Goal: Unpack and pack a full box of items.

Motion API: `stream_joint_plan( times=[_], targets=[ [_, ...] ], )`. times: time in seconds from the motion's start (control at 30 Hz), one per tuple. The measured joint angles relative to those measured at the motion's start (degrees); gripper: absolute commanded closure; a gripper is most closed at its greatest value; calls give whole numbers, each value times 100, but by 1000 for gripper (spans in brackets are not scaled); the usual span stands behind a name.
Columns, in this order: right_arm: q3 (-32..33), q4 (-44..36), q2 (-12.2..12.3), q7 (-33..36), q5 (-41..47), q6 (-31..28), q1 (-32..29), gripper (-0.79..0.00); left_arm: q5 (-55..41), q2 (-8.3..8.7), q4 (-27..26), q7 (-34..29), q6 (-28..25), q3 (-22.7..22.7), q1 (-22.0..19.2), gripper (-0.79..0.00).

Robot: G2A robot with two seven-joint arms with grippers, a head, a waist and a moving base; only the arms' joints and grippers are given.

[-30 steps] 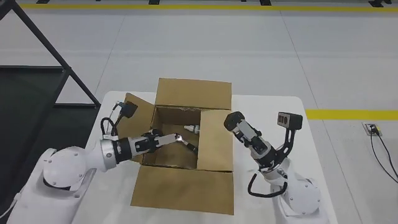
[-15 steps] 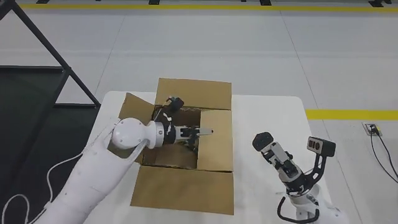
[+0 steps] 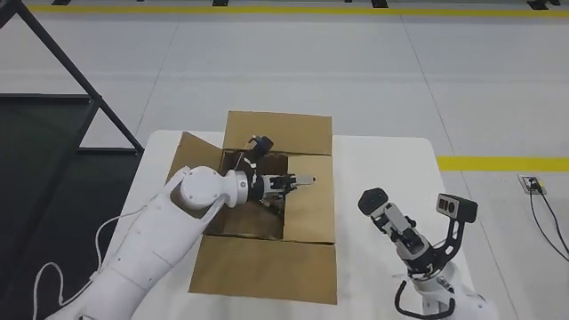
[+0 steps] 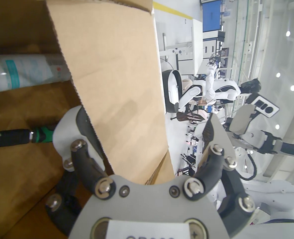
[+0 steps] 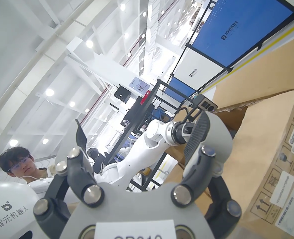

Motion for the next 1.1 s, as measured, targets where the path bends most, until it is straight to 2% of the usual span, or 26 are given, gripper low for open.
stream_joint_plan(
  times=[0.13,0.27,0.43,0.57,0.73,0.93,1.1],
  targets=[
    [-79,-35,39,-61,-42,-14,-18,-785,-74,73,-234,-74,-142,-265,128,-785],
    [-190,-77,79,-113,-113,-18,-30,-785,-22,176,-727,-74,-154,-582,325,-785],
    [-289,-130,127,-155,-208,-10,-44,-785,123,267,-1360,-8,18,-874,516,-785],
    [-351,-201,170,-178,-279,-24,-119,-785,281,267,-1767,130,238,-908,562,-785],
    [-336,-322,228,-187,-290,-113,-308,-785,360,171,-1898,302,433,-714,431,-785],
    [-253,-521,311,-72,-147,-298,-594,-785,242,-56,-1755,576,488,-304,109,-785],
    [-244,-672,394,278,156,-482,-778,-785,101,-291,-1535,864,489,71,-152,-785]
  ],
)
